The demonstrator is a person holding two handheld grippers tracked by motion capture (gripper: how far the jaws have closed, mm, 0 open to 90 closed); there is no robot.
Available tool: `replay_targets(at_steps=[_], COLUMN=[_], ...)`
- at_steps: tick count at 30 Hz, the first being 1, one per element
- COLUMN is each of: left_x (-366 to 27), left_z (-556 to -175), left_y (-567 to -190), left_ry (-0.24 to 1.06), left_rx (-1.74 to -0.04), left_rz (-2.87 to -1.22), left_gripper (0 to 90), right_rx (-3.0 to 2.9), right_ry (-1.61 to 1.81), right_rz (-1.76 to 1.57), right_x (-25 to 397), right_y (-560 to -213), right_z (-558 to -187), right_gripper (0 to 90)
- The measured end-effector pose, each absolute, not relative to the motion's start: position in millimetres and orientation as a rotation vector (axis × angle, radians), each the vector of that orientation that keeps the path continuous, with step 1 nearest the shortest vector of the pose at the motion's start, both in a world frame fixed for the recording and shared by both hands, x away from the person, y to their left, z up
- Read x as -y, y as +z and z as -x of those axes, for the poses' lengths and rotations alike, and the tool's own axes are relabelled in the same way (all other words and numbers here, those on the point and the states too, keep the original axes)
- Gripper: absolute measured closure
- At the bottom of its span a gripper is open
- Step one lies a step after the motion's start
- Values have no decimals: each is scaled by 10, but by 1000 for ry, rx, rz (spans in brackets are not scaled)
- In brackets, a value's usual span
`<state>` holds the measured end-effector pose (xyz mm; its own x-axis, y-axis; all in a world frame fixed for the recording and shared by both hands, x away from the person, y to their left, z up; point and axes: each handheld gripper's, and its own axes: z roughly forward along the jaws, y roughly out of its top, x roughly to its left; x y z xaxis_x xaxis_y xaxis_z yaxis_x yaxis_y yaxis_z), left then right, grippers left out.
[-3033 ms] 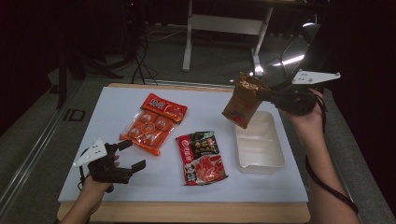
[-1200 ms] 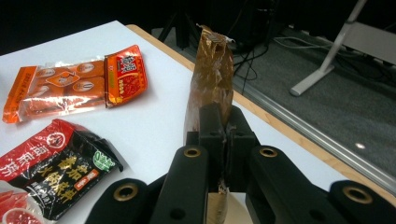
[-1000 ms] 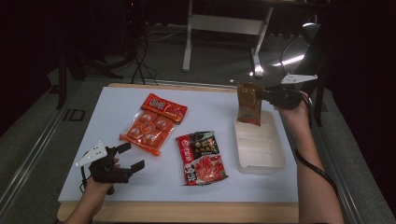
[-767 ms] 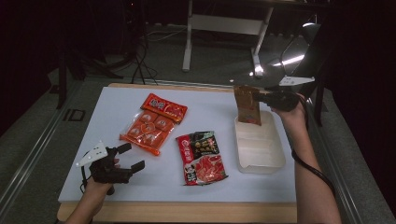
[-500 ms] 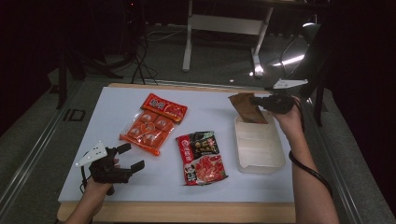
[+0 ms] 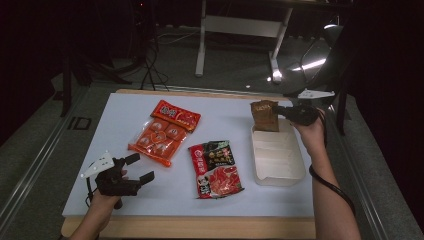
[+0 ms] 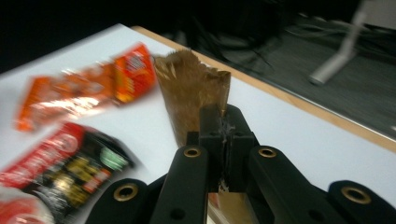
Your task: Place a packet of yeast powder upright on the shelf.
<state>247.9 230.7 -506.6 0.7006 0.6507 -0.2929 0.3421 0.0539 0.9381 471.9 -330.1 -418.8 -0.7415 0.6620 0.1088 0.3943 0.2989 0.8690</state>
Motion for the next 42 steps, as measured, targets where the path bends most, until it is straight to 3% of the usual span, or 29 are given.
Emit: replay_targets(at_steps=[7, 13, 21, 27, 31, 38, 42], left_x=[-2285, -2251, -2235, -2212, -2176, -2130, -2093], left_z=[-2482, -2476, -2462, -2471, -2471, -2453, -2451], left_y=[-5057, -5043, -5022, -4993, -4986, -4949, -4954], left_ry=[305, 327, 316, 197, 209, 221, 214], left_rx=[-829, -805, -795, -843, -874, -840, -829], left_rz=[-1569, -1601, -1608, -1642, -1698, -1733, -1756], left_gripper=[47, 47, 48, 47, 39, 40, 41], right_rx=[-2253, -2221, -2132, -2052, -2065, -2048, -2035], right_ry=[1334, 1341, 1300, 1327, 1307, 1406, 1487], right_rz=[-1052, -1077, -1089, -1115, -1108, -1091, -1081], right_x=[3482, 3540, 3565, 3594, 3502, 3336, 3239], right_y=[-4218, -4182, -3995, -3863, -3834, -3848, -3836], right_z=[-4677, -4590, -4369, -4181, -4032, -3756, -3602], right_gripper=[859, 702, 616, 501, 383, 271, 148])
